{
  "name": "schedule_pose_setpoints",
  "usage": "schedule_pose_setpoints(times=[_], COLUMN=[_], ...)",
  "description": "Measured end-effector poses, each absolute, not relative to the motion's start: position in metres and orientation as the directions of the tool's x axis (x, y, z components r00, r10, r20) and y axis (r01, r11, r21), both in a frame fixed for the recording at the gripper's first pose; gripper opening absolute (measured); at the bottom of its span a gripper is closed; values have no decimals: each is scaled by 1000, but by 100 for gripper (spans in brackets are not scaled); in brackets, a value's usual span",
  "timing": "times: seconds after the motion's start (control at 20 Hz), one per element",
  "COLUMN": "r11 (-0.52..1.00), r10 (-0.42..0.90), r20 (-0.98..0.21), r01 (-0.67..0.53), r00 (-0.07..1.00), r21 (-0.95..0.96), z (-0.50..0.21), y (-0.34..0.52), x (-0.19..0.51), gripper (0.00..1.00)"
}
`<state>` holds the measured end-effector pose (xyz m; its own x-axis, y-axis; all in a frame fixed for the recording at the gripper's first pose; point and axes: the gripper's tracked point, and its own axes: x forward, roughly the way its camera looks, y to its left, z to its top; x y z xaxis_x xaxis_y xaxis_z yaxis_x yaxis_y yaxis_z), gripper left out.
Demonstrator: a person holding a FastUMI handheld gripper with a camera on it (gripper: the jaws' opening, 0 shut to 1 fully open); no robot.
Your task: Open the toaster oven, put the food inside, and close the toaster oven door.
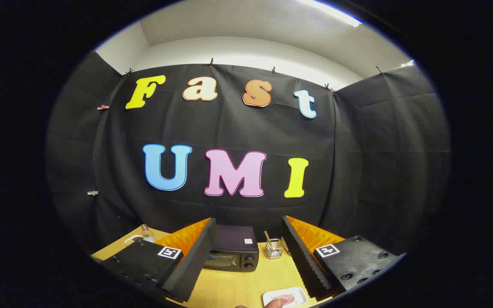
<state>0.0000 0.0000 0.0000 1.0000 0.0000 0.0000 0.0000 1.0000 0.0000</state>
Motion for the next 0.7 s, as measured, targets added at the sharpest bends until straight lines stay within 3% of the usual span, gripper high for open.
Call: schedule_pose_setpoints(times=[0.7], r11=[1000], r10=[-1], r20=[8], r01=[1], r00=[1000], r21=[3], z=[4], y=[-3], x=[1], gripper=[97])
